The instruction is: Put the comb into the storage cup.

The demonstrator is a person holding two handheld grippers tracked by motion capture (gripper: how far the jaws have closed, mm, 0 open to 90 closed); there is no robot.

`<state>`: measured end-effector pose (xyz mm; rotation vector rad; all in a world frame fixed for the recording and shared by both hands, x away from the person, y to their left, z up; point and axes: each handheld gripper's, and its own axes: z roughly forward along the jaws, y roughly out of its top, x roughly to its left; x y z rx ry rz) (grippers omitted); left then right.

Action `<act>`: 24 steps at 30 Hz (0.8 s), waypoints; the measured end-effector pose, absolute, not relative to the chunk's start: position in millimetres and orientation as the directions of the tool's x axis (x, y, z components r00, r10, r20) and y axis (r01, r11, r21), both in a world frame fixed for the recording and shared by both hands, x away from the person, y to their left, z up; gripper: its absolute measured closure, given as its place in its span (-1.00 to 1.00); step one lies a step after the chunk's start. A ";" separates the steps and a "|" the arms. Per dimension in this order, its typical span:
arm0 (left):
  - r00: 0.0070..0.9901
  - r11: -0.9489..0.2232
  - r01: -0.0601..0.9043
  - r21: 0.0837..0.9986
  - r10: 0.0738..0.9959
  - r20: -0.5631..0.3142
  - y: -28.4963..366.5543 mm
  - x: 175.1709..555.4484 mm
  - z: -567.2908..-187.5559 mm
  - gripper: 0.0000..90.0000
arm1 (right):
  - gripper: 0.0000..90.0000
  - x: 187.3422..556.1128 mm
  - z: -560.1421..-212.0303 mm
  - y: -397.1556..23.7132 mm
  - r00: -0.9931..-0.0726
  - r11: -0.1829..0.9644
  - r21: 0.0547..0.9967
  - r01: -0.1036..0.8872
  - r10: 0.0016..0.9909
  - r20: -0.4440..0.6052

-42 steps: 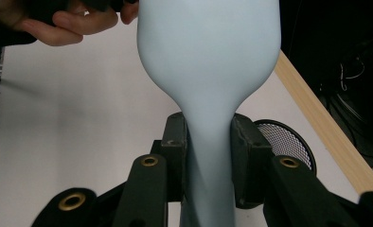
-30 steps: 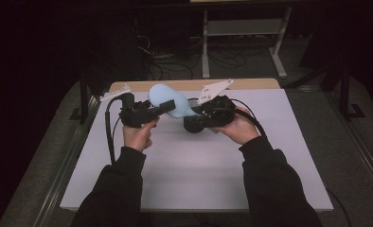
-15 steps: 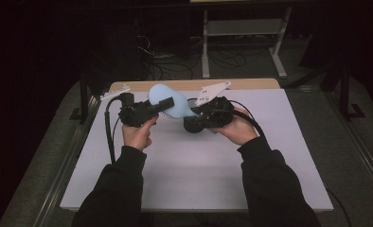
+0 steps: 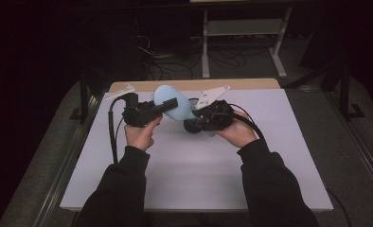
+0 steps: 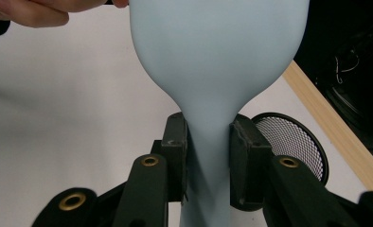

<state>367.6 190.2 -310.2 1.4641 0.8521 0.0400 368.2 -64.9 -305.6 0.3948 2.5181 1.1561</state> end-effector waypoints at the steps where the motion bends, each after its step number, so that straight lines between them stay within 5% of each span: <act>1: 0.718 0.157 0.462 0.873 0.511 -0.472 189.2 367.8 -310.3 0.05 | 0.52 368.4 -306.9 -65.4 -0.903 0.627 0.771 0.114 0.389 -0.183; 15: 0.744 0.078 0.416 0.906 0.543 -0.388 172.1 367.5 -301.8 0.14 | 0.30 376.1 -318.9 -81.6 -0.893 0.531 0.821 0.211 0.446 -0.059; 24: 0.755 0.046 0.374 0.926 0.566 -0.332 171.2 369.2 -297.8 0.15 | -0.20 386.4 -328.0 -104.9 -0.871 0.435 0.832 0.344 0.478 0.110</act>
